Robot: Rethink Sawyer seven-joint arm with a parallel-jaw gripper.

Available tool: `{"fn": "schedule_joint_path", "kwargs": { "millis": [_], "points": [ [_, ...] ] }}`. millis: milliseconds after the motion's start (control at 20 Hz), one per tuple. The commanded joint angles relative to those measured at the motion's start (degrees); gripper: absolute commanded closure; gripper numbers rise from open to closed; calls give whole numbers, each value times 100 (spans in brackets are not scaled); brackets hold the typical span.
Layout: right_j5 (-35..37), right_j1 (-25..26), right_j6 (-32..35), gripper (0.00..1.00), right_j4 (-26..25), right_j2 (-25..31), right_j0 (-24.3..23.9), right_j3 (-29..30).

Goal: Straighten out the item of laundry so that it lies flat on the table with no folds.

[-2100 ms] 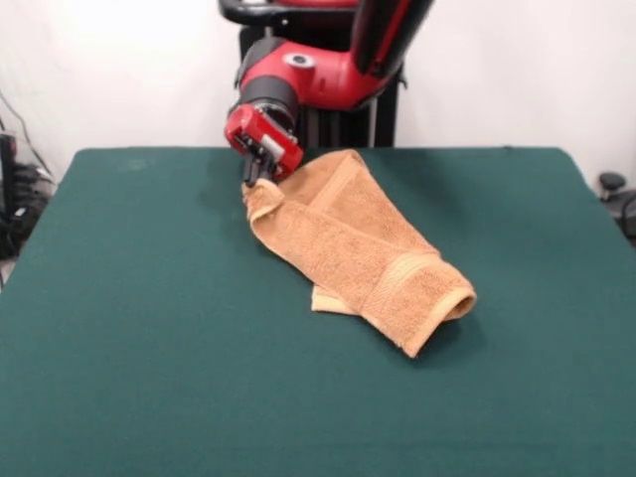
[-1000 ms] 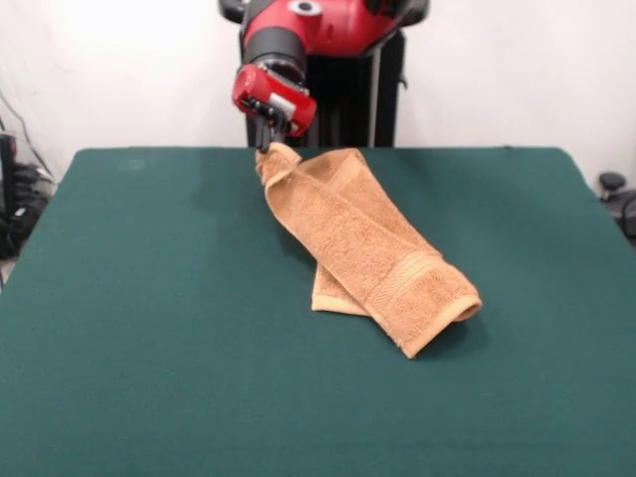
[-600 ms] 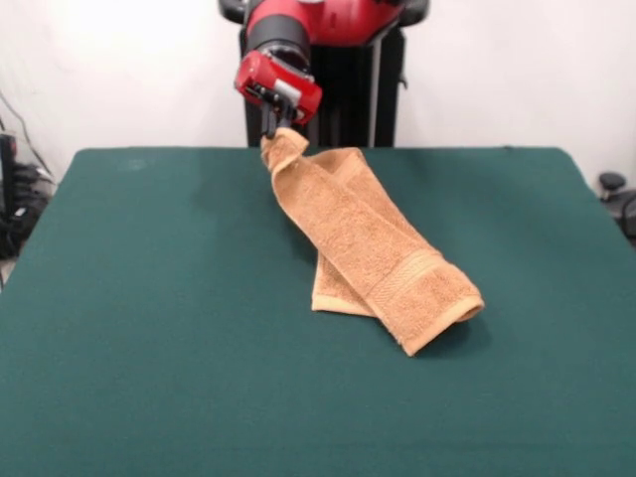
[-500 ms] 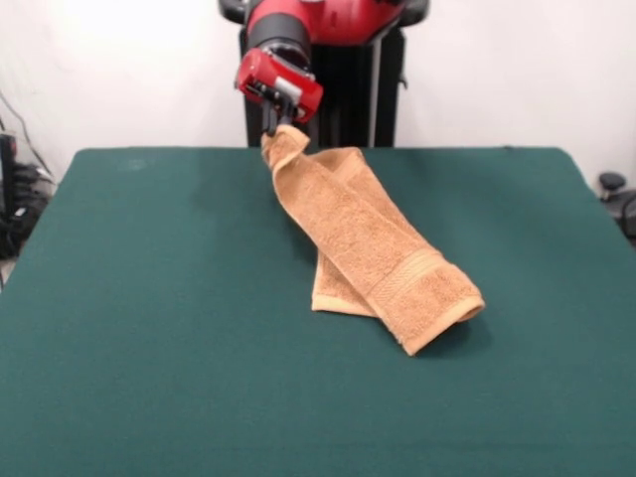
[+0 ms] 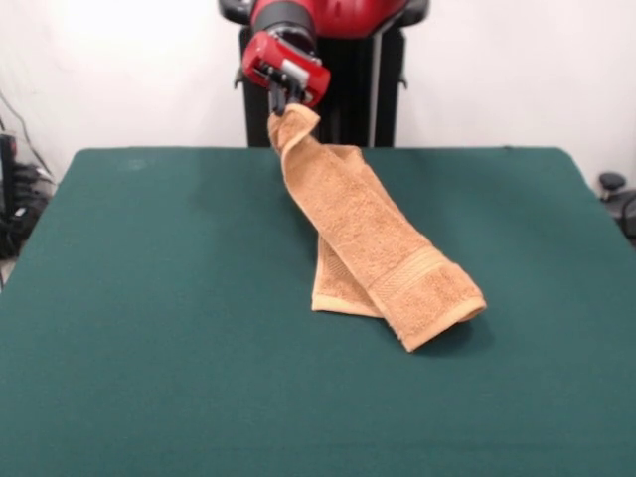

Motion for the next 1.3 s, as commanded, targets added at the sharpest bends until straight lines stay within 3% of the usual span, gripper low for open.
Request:
{"fn": "schedule_joint_path", "kwargs": {
  "millis": [50, 1100, 1200, 1250, 1300],
  "points": [
    [323, 276, 2178, 100, -323, 672, 258, 436],
    [523, 439, 2229, 100, -373, 600, 514, 655],
    [476, 668, 2245, 100, -376, 449, 618, 482],
    [416, 1257, 2281, 100, -383, 105, 942, 119],
    [375, 1389, 2283, 100, -382, 31, 1011, 34]
  ]
}}
